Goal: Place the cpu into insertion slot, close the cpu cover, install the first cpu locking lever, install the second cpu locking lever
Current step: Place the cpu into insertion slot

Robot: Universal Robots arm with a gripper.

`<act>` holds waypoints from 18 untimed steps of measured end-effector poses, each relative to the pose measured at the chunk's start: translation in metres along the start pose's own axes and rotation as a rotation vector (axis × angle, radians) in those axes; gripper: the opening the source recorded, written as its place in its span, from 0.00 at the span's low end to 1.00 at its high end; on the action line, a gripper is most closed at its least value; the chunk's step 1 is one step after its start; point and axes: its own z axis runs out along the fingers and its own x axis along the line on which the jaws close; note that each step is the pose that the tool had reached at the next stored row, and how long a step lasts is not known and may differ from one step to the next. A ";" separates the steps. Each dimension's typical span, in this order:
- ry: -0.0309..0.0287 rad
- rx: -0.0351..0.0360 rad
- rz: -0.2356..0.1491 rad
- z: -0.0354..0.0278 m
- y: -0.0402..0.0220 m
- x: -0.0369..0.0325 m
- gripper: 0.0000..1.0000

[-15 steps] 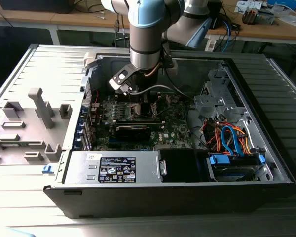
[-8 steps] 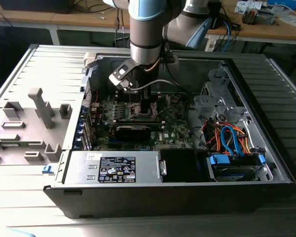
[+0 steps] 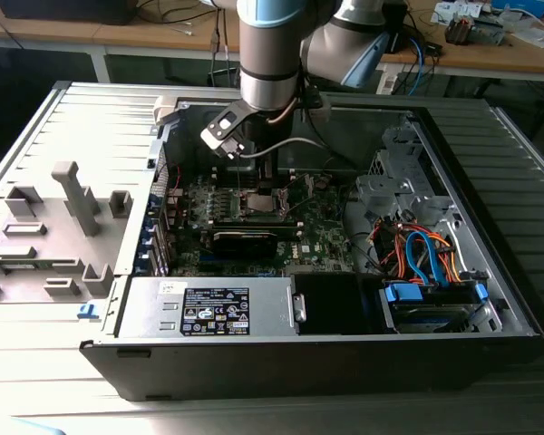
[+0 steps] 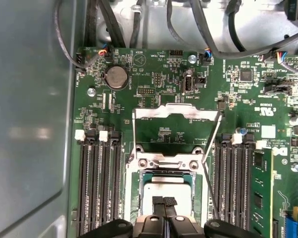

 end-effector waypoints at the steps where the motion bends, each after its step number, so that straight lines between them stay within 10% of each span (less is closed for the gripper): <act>1: 0.0004 -0.0001 0.000 -0.0019 0.0000 0.0000 0.11; 18: 0.0052 0.0104 -0.007 -0.0091 0.0081 -0.0011 0.11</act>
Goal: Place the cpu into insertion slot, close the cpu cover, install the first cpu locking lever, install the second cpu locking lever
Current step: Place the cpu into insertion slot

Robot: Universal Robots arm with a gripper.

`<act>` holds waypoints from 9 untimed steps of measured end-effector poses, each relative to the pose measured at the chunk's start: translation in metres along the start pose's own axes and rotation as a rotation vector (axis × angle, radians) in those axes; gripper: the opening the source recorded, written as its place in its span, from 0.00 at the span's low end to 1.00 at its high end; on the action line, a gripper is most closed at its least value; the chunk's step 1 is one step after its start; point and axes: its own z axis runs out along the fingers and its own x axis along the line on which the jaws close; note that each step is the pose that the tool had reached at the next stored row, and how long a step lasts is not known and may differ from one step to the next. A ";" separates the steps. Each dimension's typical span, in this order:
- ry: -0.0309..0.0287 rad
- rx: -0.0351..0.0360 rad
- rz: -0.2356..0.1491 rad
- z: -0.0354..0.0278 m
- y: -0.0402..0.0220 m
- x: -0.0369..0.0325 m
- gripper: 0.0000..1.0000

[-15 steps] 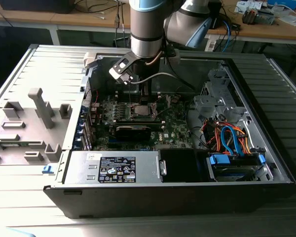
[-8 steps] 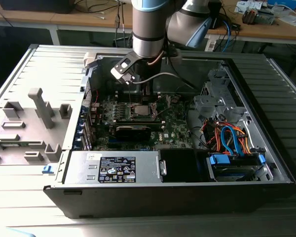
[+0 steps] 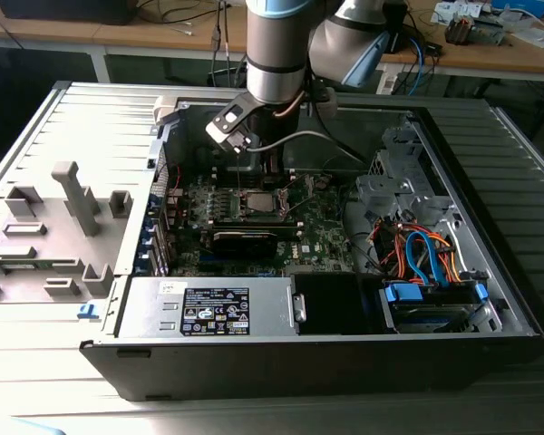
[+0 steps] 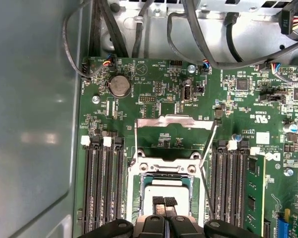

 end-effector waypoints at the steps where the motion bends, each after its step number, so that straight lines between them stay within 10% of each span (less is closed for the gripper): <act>1: 0.0016 -0.0001 0.000 -0.0004 0.0001 -0.0001 0.11; 9: 0.0086 -0.0002 0.000 -0.0011 0.0003 -0.0004 0.11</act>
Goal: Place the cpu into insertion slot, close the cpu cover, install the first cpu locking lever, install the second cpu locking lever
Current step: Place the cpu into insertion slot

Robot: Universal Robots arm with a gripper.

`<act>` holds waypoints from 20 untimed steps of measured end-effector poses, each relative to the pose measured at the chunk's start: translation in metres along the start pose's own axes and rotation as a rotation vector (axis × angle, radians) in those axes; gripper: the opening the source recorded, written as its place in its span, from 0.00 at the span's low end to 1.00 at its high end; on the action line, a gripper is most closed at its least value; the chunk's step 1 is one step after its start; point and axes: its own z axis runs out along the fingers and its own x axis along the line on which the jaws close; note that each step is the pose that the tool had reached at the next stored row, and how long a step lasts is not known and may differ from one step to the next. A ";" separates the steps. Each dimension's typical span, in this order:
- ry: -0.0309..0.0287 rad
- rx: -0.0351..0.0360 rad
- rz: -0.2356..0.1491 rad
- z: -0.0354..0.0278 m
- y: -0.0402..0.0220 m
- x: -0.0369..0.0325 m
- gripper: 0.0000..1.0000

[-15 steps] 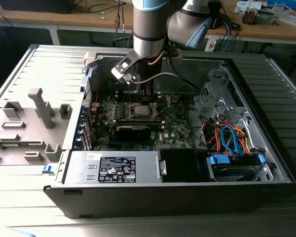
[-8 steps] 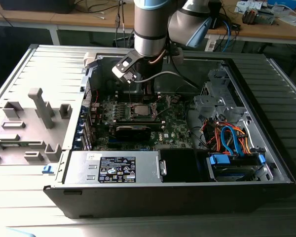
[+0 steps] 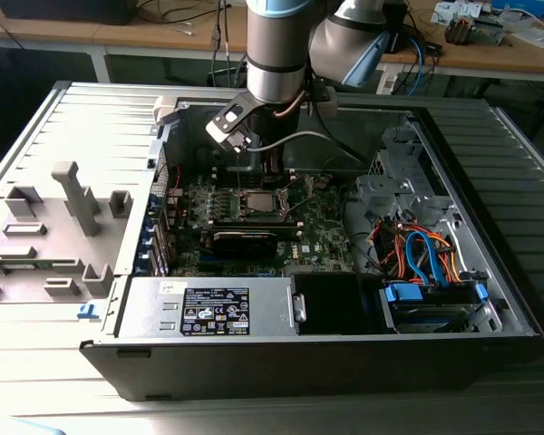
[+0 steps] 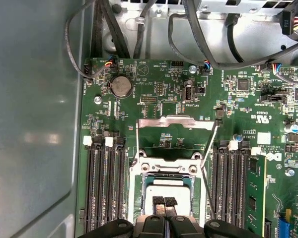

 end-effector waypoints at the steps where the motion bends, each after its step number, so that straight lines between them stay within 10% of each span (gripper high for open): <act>1: 0.0001 0.0000 0.000 0.0000 0.0000 0.0000 0.11; 20: 0.0026 0.0005 0.000 -0.0082 0.0086 -0.0120 0.11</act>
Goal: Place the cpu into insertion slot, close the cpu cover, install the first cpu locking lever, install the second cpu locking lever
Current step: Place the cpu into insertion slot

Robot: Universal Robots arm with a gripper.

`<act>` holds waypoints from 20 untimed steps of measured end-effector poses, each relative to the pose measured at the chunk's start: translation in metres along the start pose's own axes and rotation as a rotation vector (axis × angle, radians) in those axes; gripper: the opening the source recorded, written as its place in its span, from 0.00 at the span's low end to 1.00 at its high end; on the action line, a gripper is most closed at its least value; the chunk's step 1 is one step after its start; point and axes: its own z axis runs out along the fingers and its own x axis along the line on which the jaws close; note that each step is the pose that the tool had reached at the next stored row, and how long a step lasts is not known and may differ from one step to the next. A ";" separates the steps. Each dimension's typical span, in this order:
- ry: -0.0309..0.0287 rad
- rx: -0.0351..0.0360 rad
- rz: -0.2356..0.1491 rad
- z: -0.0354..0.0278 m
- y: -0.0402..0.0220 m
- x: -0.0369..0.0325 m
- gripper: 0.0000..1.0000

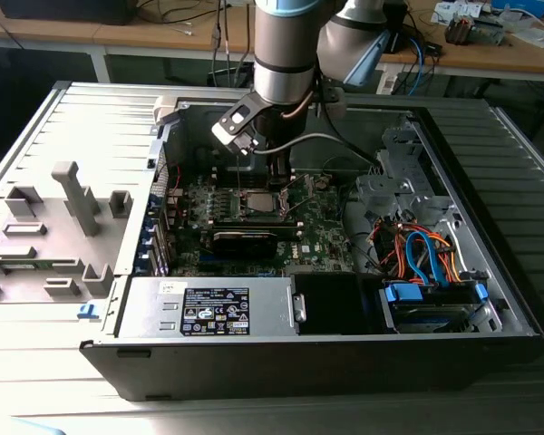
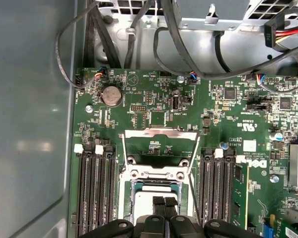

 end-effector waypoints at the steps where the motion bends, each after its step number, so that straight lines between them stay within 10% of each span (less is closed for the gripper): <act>1: 0.0005 0.0000 0.000 -0.0017 0.0002 0.0000 0.11; 20: 0.0183 0.0029 0.000 -0.0155 0.0076 -0.0006 0.11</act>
